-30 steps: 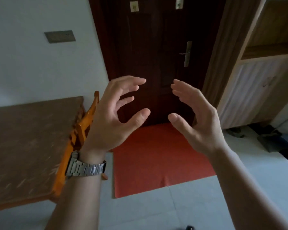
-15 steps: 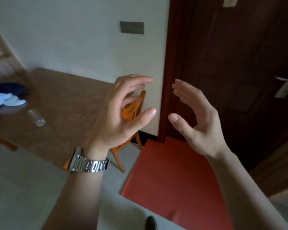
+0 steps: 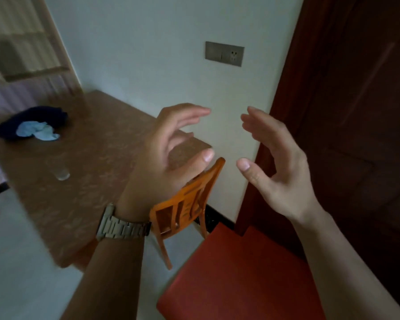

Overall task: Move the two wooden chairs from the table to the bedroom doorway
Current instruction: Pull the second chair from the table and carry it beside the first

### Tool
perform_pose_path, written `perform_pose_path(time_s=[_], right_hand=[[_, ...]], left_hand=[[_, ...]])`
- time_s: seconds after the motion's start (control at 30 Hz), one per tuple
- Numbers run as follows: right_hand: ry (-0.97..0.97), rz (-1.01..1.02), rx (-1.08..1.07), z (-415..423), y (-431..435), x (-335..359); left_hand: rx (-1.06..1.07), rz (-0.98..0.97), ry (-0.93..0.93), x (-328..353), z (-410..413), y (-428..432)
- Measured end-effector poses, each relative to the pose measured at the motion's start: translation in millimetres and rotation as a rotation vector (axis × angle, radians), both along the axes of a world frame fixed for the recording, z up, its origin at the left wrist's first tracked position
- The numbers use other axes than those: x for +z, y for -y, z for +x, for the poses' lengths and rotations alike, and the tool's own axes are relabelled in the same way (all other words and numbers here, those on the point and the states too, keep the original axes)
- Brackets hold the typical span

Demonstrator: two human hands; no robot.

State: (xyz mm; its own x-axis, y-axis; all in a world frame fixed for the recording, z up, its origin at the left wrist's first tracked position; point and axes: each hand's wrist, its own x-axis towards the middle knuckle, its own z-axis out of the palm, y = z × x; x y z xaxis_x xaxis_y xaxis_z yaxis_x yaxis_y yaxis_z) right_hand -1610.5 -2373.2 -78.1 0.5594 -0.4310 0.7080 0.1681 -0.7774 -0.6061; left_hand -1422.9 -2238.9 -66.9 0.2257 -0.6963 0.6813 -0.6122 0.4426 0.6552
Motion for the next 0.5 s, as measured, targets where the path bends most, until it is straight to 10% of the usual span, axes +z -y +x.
perform_pose_path(time_s=[0.5], right_hand=[[-0.089,0.084,0.487,120,228,-54]], left_hand=[[0.478,0.107,-0.061,-41,30,151]])
